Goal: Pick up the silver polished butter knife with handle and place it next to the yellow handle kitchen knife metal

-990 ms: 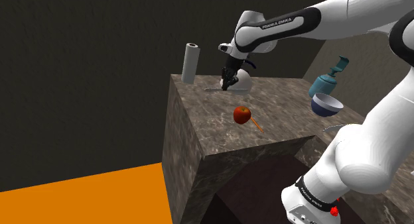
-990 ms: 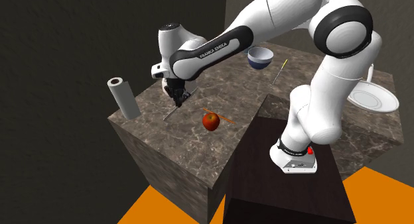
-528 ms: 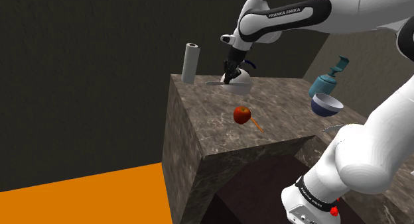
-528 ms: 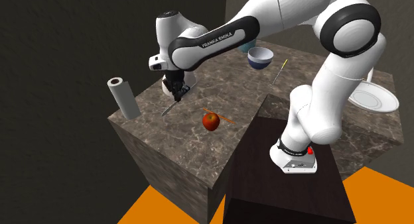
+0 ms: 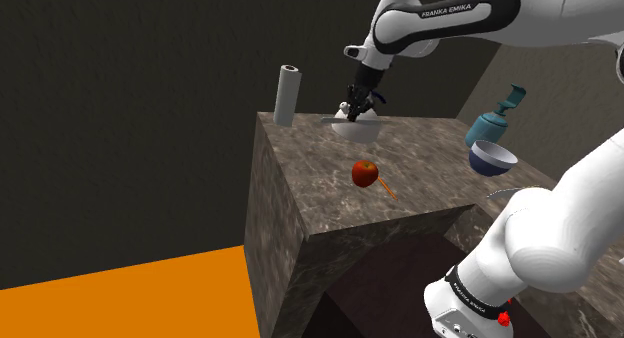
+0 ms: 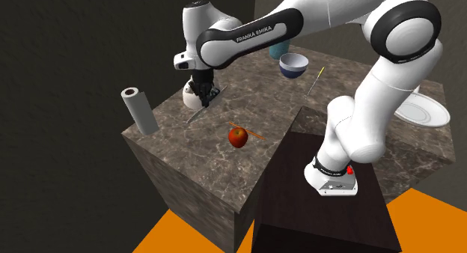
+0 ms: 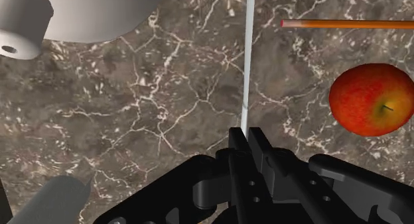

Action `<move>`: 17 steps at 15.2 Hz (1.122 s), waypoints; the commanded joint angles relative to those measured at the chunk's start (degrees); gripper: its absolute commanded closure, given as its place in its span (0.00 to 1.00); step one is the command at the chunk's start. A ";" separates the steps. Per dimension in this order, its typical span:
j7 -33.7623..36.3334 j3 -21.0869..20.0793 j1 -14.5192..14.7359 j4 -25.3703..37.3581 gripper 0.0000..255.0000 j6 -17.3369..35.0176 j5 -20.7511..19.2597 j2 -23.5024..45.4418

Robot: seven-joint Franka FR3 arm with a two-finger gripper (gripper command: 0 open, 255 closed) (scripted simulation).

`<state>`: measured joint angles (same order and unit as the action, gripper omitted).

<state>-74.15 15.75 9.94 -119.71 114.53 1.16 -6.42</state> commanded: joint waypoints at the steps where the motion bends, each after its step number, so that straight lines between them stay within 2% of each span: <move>1: -1.71 1.08 -1.08 -2.54 1.00 -0.16 -0.93 -2.74; 9: -9.27 6.18 -6.05 -10.66 1.00 -0.77 -5.26 -11.80; 17: -18.12 12.47 -11.58 -14.55 1.00 -2.43 -10.11 -17.98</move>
<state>-90.67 27.12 -0.79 -133.98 112.39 -8.22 -23.75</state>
